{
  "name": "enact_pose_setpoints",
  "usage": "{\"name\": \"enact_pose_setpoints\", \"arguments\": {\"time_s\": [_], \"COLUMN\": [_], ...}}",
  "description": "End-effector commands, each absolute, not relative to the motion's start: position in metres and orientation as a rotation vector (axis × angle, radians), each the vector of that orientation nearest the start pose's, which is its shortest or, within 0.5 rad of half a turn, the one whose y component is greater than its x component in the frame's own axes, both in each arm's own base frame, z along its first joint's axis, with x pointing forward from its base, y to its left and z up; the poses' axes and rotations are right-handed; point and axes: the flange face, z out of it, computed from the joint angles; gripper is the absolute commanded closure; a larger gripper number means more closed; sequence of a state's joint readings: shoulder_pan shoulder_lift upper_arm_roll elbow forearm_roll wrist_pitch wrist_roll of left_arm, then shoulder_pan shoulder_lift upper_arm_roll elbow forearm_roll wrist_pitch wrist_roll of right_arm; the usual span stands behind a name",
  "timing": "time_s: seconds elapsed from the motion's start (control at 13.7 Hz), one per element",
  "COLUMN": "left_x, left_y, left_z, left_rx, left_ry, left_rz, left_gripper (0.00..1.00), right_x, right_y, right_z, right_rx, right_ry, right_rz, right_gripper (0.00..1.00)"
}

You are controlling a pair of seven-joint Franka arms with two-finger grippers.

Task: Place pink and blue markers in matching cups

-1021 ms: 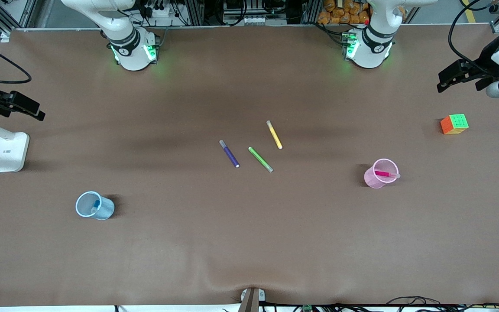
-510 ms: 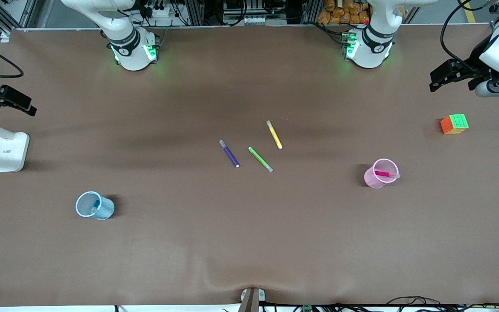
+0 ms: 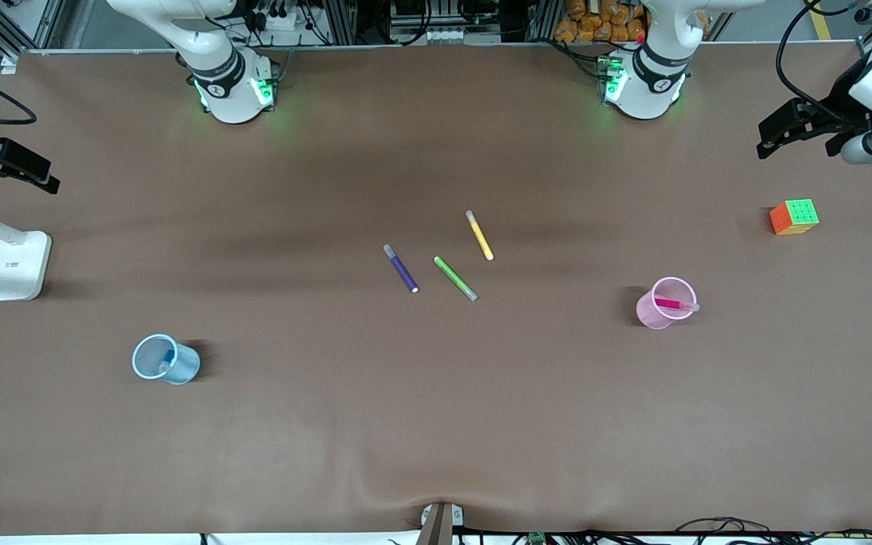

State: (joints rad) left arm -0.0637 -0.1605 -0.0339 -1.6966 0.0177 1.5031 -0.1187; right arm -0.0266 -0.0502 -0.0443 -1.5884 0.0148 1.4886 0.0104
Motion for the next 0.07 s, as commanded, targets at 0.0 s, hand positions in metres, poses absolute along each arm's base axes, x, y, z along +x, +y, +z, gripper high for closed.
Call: {"name": "enact_pose_setpoints", "arguments": {"time_s": [0.0], "left_x": [0.4936], "left_y": [-0.0433], "left_z": [0.6513], "left_rx": [-3.121], "left_ry": [-0.026], "left_rz": [0.045], "left_gripper": [0.00], "right_x": [0.5262], "right_y": [-0.0331], "right_z": [0.6442], "right_rx": [-3.137], "right_ry": [0.106], "right_rz": [0.077], "right_gripper": [0.00]}}
